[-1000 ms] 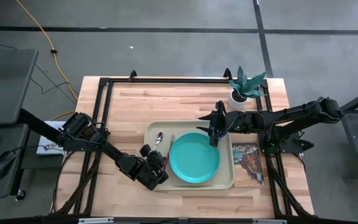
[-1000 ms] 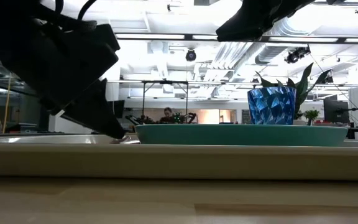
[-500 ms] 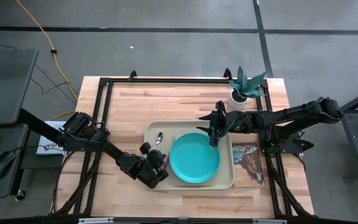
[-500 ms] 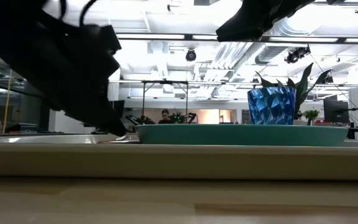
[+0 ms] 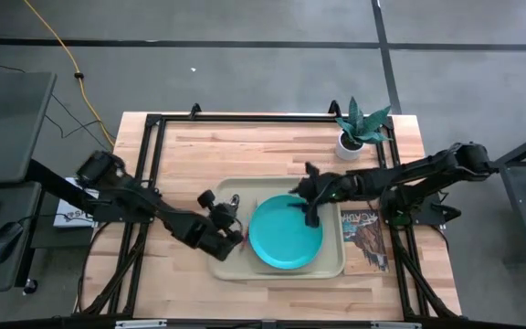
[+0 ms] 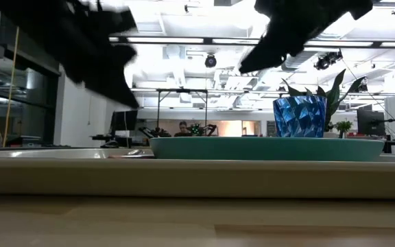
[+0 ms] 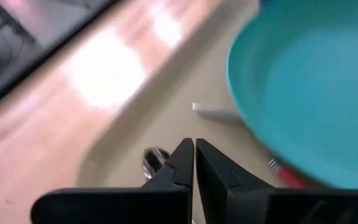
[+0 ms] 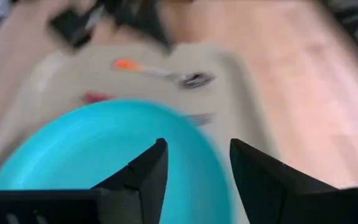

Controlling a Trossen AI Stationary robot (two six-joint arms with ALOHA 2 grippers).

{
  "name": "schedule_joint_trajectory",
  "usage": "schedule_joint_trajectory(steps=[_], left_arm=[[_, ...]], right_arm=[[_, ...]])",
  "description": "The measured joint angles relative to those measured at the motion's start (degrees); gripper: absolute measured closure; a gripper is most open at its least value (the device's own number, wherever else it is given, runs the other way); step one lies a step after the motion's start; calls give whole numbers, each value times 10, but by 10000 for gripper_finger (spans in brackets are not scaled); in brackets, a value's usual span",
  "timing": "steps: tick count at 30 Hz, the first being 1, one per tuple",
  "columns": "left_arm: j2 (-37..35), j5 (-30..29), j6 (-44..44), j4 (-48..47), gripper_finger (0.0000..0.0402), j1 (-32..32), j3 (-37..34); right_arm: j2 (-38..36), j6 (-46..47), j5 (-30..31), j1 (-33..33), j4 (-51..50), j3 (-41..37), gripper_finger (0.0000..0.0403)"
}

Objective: Pick and place plate/cup/fork/spoon on tray
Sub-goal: Adjust the blue plate on the gray serving tray

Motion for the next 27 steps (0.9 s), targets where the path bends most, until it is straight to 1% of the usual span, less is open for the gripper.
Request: schedule_joint_trajectory(steps=[2,3,7,8,9,11,13,16,18,22,23,25,27], left_arm=[[-44,-23,4,-19,401,-11,0],[-67,-32,15,-22,401,-15,0],[-152,-48,78,-14,401,-20,0],[-171,-48,95,-12,401,-20,0],[-186,-48,111,-3,401,-18,0],[-214,-36,143,7,401,-13,0],[-230,-9,177,38,401,-6,0],[-242,51,231,80,401,8,-1],[-243,103,269,151,401,19,-10],[-242,216,339,326,401,43,-68],[-242,233,345,365,401,50,-83],[-242,247,350,413,401,64,-109],[-244,261,342,420,401,78,-121]], right_arm=[[7,18,-21,15,-25,0,262],[11,29,-28,24,-33,0,279],[19,89,-29,74,-121,1,377],[22,106,-24,89,-148,1,389],[28,126,-15,104,-164,1,391],[51,156,9,131,-164,1,383],[80,177,26,152,-160,1,389],[130,179,33,167,-135,1,399],[155,188,37,170,-134,1,396],[172,219,48,173,-160,0,401],[170,225,48,175,-165,0,401],[159,236,47,182,-185,0,402],[146,246,48,191,-201,0,402]])
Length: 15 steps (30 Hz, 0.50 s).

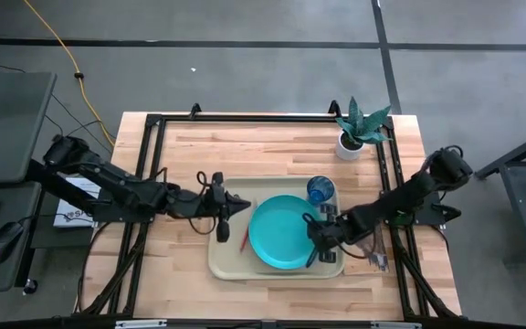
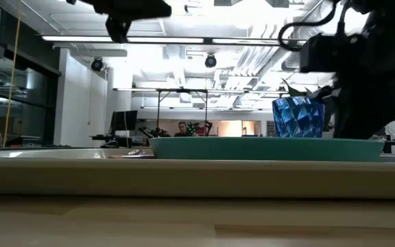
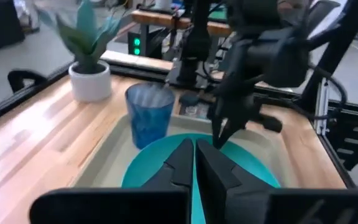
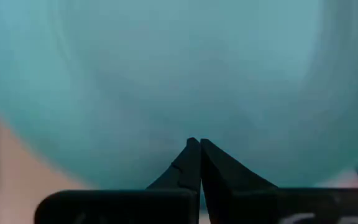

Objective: Pick and place plate/cup/fork/spoon on tray
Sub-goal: Adjust the blue plate on the gray serving tray

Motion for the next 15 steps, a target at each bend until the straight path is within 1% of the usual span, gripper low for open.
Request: schedule_joint_trajectory(steps=[5,7,10,15], left_arm=[[-21,10,-11,-12,401,11,-1],[-29,12,-11,-23,402,8,-3],[-37,11,-11,-14,401,0,0],[-44,4,-6,-15,401,-16,-2]], right_arm=[[-37,38,25,25,-52,0,403],[-41,55,29,30,-59,0,403],[-40,79,30,33,-76,0,403],[-37,83,32,32,-79,0,403]])
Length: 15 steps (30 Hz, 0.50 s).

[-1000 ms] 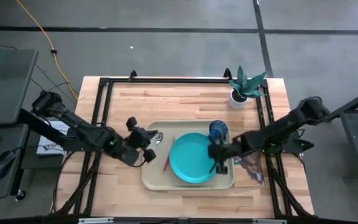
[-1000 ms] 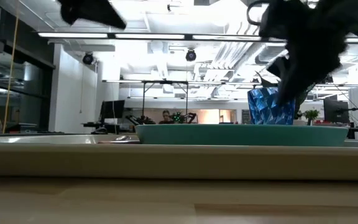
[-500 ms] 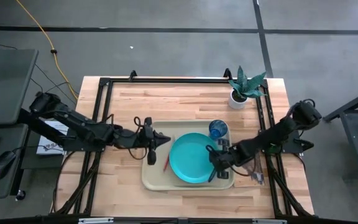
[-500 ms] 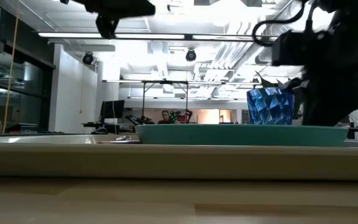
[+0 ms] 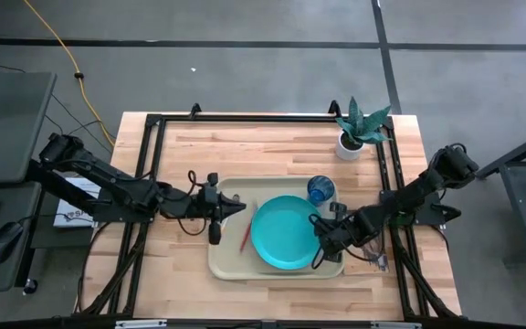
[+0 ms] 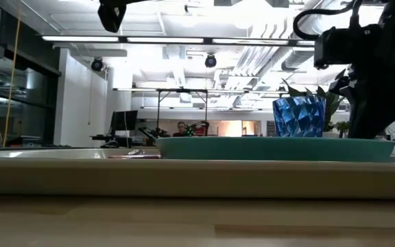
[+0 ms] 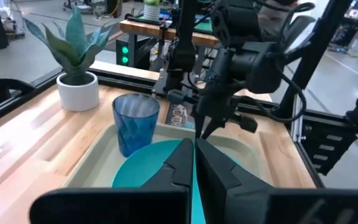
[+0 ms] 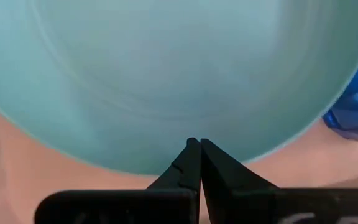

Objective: Pick and place plate/cup/fork/spoon on tray
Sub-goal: Adjust the blue plate on the gray serving tray, then adjust the pink fork on the gray serving tray

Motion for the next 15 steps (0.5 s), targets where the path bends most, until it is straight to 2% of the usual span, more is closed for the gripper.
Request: schedule_joint_trajectory(steps=[9,15], left_arm=[[-3,-2,14,15,401,-6,0],[-3,-4,11,15,401,-6,0]], right_arm=[[-2,71,-24,3,-137,0,403],[-14,51,-37,3,-130,4,403]])
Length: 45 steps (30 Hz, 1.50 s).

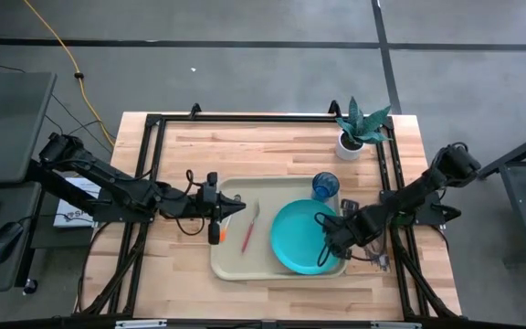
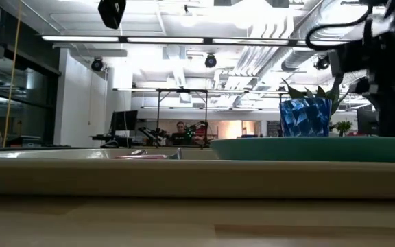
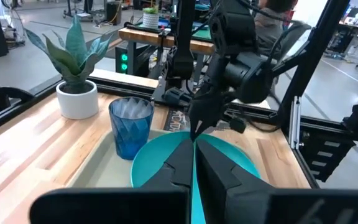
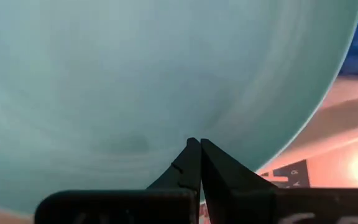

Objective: Pick and place plate/cup/fork/spoon on tray
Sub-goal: Adjust the pink fork on the gray serving tray

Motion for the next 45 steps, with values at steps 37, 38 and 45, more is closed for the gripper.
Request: schedule_joint_trajectory(steps=[37,38,45], left_arm=[[-55,-73,40,0,401,-72,0],[-55,-73,39,0,401,-74,0],[-55,-73,42,8,401,-80,0]], right_arm=[[269,-541,-75,-234,273,287,382],[272,-555,-74,-234,248,301,372],[275,-655,-69,-234,205,335,261]])
